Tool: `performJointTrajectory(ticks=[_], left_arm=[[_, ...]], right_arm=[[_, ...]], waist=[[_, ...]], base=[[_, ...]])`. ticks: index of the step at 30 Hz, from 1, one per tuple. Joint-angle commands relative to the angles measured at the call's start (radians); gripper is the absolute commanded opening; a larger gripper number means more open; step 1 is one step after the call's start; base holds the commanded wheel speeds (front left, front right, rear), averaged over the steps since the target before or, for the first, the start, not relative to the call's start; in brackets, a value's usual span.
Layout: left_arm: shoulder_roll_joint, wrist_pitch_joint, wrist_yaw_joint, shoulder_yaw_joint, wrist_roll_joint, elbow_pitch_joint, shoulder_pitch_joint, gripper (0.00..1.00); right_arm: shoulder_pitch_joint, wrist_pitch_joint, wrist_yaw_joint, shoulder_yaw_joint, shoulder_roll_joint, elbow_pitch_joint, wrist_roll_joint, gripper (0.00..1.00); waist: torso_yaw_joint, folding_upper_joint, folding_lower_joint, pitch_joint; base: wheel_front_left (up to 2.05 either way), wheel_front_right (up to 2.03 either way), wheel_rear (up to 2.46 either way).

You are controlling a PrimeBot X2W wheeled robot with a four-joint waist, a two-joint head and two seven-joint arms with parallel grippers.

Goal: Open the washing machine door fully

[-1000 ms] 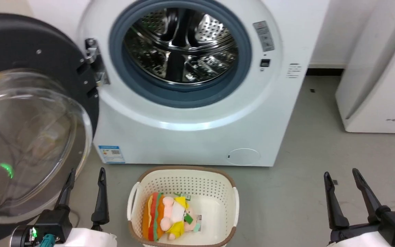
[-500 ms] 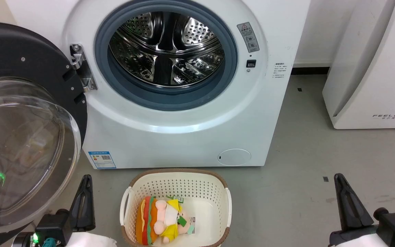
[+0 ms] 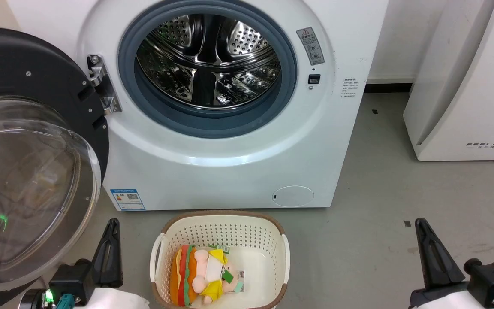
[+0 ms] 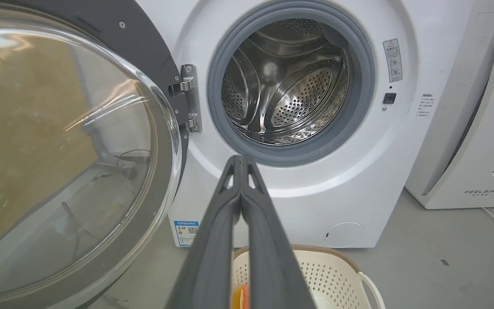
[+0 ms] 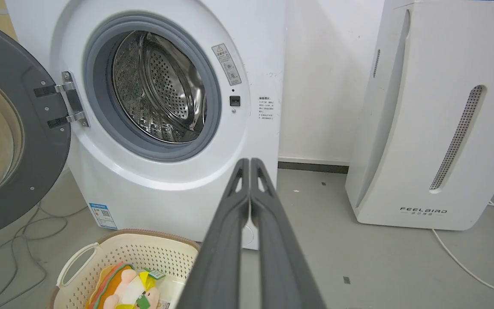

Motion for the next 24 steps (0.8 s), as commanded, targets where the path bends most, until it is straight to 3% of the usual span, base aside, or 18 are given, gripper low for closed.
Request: performJointTrajectory(ticks=[1, 24], left_arm=[[0.0, 0.006, 0.008, -0.004, 0.008, -0.006, -0.006, 0.0], [0.0, 0.052, 0.019, -0.023, 0.018, -0.018, -0.013, 0.0]], right_arm=[[-0.011, 0.006, 0.0, 0.003, 0.001, -0.003, -0.007, 0.0], [-0.024, 0.051, 0.0, 0.013, 0.001, -0.007, -0.019, 0.0]], waist=[[0.0, -0.0001, 0.0, 0.0], [0.0, -0.0001, 0.0, 0.003]], base=[[0.0, 0.0, 0.0], [0.0, 0.0, 0.0]])
